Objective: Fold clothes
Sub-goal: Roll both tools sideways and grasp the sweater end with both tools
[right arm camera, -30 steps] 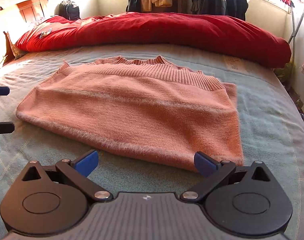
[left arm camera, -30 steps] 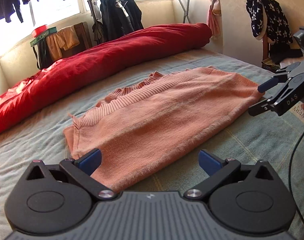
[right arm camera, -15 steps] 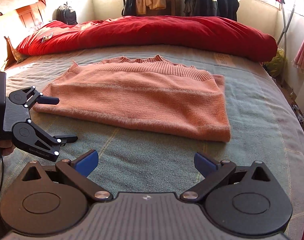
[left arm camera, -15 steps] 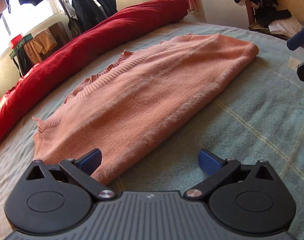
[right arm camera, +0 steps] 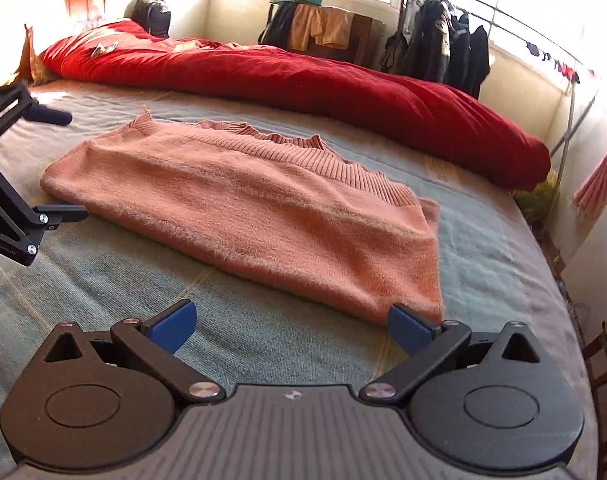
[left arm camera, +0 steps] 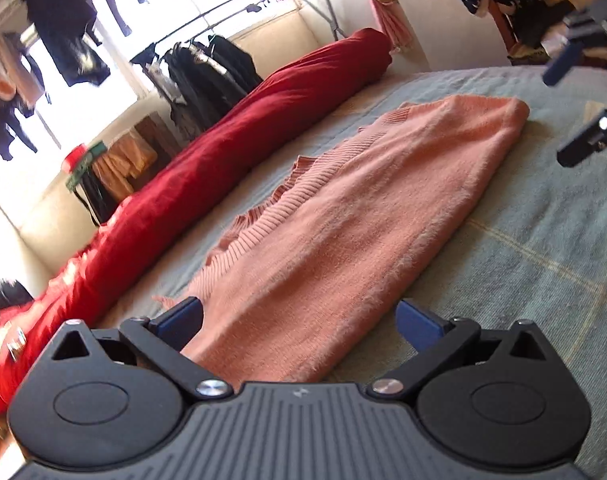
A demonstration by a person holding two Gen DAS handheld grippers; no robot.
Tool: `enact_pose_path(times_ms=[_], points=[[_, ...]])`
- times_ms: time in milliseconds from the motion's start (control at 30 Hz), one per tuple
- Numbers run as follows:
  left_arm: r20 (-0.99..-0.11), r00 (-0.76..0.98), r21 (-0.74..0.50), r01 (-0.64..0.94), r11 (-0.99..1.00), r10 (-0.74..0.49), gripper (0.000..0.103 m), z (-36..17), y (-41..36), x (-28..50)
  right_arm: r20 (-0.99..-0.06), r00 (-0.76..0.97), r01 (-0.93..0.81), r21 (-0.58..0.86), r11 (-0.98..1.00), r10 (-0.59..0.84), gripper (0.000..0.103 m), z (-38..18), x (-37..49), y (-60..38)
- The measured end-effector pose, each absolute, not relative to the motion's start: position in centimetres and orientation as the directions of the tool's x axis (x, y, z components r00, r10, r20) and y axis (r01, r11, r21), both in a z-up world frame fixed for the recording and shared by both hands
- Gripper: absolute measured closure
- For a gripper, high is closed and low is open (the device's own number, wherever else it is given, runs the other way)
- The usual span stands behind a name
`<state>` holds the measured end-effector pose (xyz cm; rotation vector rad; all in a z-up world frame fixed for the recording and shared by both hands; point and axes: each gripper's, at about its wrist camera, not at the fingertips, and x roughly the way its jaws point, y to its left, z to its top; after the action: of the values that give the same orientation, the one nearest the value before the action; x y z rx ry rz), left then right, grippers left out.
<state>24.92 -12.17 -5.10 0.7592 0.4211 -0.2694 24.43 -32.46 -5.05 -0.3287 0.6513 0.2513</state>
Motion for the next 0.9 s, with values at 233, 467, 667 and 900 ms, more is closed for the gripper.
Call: enact_pose_path(times_ms=[233, 467, 667, 900], points=[[-0.357, 0.934, 0.848, 0.32, 0.423, 0.008, 0.001, -8.8, -12.9, 23.2, -0.555, 0.832, -0.377, -0.554, 0.742, 0.008, 0.0, -7.1, 24.6, -30.6], [-0.355, 0.934, 0.889, 0.321, 0.327, 0.047, 0.001, -10.7, -13.1, 24.9, -0.518, 0.852, -0.433, -0.776, 0.459, -0.071, 0.0, -10.8, 26.0, -31.0], [-0.344, 0.939, 0.885, 0.319, 0.338, 0.015, 0.001, -10.9, -15.1, 27.7, -0.515, 0.857, -0.473, -0.777, 0.415, 0.014, 0.0, -11.3, 28.7, -29.0], [-0.339, 0.941, 0.89, 0.32, 0.324, 0.001, 0.0, -11.0, -17.3, 30.7, -0.508, 0.855, -0.499, -0.752, 0.43, 0.104, 0.0, -10.8, 32.4, -25.9]])
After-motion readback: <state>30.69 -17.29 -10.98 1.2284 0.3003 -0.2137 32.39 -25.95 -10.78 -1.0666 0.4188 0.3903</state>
